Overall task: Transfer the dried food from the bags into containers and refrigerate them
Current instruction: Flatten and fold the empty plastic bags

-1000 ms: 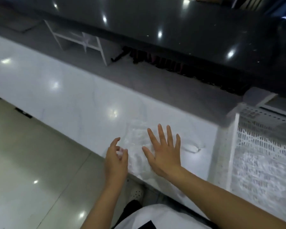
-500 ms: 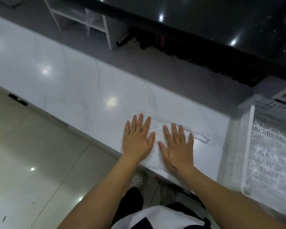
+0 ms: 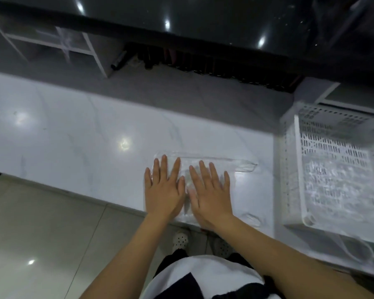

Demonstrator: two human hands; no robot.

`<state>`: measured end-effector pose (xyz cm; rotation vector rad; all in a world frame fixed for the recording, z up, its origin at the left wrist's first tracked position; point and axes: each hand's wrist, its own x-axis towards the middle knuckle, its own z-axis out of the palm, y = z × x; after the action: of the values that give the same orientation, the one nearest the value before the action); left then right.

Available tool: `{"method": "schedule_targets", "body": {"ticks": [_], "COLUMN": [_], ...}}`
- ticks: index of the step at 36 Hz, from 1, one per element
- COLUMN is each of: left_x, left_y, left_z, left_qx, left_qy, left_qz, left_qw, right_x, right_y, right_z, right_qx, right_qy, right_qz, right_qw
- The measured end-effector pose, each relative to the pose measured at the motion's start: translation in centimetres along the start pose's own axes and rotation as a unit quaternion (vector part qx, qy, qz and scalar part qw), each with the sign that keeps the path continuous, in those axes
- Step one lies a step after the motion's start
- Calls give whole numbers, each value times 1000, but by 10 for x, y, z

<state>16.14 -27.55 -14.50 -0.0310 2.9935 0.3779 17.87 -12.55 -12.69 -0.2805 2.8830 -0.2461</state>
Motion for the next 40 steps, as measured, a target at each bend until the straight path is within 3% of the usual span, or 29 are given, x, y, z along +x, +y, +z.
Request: {"method": "schedule_targets", "body": {"ticks": [10, 16, 22, 25, 27, 30, 32, 36, 40], "left_x": [0, 3, 17, 21, 25, 32, 42, 71, 98], "left_y": [-2, 3, 90, 151, 192, 254, 293, 351, 374], "left_z": [-2, -31, -79, -90, -91, -84, -74, -49, -30], "left_qx": [22, -43, -186, -223, -224, -187, -131, 17, 71], "left_qy": [-17, -52, -9, -42, -73, -119, -132, -144, -180], "left_qz": [-5, -23, 78, 188, 265, 368, 417, 445, 400], "left_qw": [1000, 997, 979, 956, 935, 903, 890, 883, 896], "right_x": [-9, -29, -94, -130, -150, -173, -182, -188, -188], "right_y": [55, 54, 87, 130, 162, 209, 235, 258, 262], "right_z": [-2, -56, -148, -172, -173, -153, -133, -95, -75], "right_qx": [-23, 85, 259, 250, 210, 165, 171, 204, 158], "right_qy": [-27, -11, 151, 213, 210, 141, 106, 83, 113], "right_qz": [28, 57, 104, 179, 259, 392, 436, 426, 414], "right_qw": [999, 995, 948, 928, 919, 894, 877, 878, 889]}}
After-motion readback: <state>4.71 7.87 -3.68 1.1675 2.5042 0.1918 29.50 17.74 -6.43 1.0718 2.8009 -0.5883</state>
